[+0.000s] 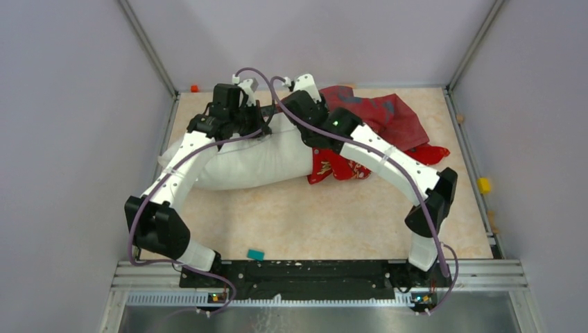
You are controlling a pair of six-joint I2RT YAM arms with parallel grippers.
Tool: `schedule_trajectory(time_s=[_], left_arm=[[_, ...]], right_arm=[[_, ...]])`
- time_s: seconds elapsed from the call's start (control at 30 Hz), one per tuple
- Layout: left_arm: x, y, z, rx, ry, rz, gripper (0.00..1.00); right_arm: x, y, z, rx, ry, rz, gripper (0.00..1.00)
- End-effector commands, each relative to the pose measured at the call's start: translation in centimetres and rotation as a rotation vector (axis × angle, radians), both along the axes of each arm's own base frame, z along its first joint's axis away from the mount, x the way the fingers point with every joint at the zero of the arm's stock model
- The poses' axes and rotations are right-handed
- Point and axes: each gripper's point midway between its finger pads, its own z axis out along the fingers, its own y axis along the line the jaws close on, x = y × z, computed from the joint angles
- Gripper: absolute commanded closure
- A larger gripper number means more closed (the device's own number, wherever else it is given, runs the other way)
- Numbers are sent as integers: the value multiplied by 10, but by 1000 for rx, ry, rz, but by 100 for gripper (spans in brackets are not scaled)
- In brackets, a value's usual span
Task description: Put the pillow into the pillowcase
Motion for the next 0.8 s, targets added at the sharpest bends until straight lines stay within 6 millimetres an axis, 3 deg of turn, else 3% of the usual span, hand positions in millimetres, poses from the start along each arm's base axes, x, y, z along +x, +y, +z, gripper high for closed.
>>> schedule_trajectory(time_s=[0.0,0.07,0.17,0.27,0.33,0.37,0.47,0.53,0.63,0.67,0.77], left_arm=[[9,-1,3,9,-18,13,100],[9,-1,2,9,-17,13,100],[9,-1,-2,11,-11,14,100],[9,-2,-6,11,-3,12,100],[8,-2,-6,5,-3,10,100],[8,-3,-6,2,0,9,100],[9,-4,-3,-3,-6,8,100],[9,-4,-1,-4,-9,6,100],[7,-4,2,-2,-15,5,100],[7,-4,2,-2,-15,4,100],[7,-5,3,-5,-17,1,100]], right_arm=[[9,-4,39,28,-101,-52,70],[5,0,55,58,-107,-24,98],[-14,23,87,185,-101,147,100],[-46,44,126,368,-111,380,100],[-63,52,142,467,-90,515,100],[-63,51,143,512,-64,554,100],[-50,42,126,638,49,636,100],[-25,23,113,697,77,587,100],[20,-13,84,621,77,388,100],[30,-22,70,573,95,330,97],[55,-42,41,461,121,172,65]])
